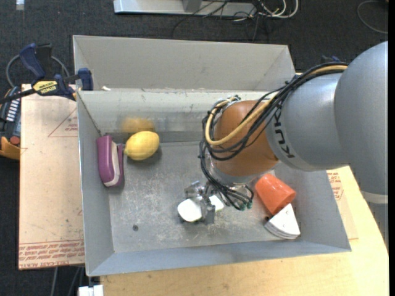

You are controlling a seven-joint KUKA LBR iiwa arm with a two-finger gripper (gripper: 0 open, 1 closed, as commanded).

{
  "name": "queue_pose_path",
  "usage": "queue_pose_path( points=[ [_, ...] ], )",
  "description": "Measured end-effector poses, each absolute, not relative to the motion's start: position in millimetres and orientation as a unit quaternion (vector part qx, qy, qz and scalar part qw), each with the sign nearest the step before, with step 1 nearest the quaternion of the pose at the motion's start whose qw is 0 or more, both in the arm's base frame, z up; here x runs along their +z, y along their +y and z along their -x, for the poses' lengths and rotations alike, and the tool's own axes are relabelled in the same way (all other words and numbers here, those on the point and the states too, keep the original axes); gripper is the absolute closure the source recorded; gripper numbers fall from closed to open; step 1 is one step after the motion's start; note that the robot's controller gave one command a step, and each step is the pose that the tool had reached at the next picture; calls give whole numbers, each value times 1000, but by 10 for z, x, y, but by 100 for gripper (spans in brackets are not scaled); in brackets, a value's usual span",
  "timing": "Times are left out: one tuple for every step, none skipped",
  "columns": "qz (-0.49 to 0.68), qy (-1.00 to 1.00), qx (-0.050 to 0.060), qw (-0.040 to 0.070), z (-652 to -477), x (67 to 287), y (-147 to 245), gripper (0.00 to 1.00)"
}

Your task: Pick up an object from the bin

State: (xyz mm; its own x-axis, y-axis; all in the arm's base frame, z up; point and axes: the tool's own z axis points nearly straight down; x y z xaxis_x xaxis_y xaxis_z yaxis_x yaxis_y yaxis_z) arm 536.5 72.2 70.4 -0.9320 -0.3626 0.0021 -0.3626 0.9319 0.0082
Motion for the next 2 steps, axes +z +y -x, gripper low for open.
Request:
queue_pose_path(
  points=[
    [-185,-983,-4,7,-5330,890,723,100],
    [-184,-983,-4,5,-5343,1127,726,100]
  ],
)
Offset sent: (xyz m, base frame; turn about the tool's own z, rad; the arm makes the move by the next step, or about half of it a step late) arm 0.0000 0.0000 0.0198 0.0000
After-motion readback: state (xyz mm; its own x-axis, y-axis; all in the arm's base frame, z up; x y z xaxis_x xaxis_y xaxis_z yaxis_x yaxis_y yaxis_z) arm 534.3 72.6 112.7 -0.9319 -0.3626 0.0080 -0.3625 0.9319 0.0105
